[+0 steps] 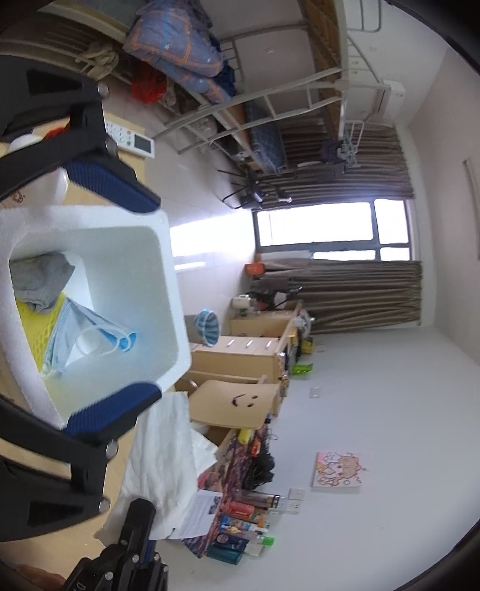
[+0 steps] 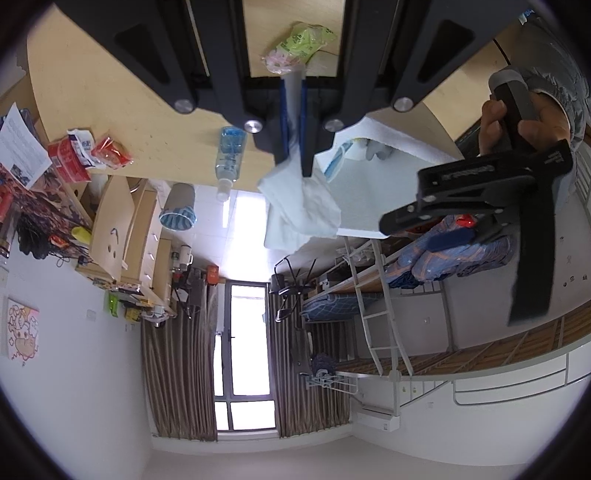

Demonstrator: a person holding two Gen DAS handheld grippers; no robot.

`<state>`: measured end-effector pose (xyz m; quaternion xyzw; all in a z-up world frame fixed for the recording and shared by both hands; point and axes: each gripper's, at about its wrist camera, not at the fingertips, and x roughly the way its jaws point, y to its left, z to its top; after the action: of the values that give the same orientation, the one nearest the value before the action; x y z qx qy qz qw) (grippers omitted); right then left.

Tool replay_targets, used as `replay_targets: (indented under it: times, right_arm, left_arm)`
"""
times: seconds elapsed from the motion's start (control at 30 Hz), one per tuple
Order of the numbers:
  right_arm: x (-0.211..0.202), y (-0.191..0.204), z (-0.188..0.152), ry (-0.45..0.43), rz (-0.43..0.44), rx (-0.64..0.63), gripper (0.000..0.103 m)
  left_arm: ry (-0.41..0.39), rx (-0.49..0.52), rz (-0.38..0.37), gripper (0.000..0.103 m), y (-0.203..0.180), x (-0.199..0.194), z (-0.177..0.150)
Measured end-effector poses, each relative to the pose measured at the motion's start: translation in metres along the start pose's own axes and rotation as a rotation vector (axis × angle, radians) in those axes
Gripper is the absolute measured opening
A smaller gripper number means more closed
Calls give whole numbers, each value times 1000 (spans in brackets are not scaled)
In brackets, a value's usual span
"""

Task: Organize soft objects
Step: 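Lower the white cloth into the foam box and open the right tool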

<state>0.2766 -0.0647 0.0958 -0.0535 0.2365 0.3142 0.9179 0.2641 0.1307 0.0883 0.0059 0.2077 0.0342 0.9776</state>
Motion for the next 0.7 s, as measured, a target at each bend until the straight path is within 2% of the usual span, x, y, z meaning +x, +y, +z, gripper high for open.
replay_targets:
  times: [0.03, 0.13, 0.7]
  right_arm:
    - [-1, -1, -1, -1, 0, 1, 7]
    - [-4, 1, 0, -7, -2, 0, 7]
    - [-5, 5, 6, -26, 17, -25, 7]
  left_arm:
    - [-17, -6, 10, 102, 1, -3, 1]
    - [-47, -19, 15, 102, 3, -13, 3]
    - [-88, -31, 31, 102, 11, -46, 7]
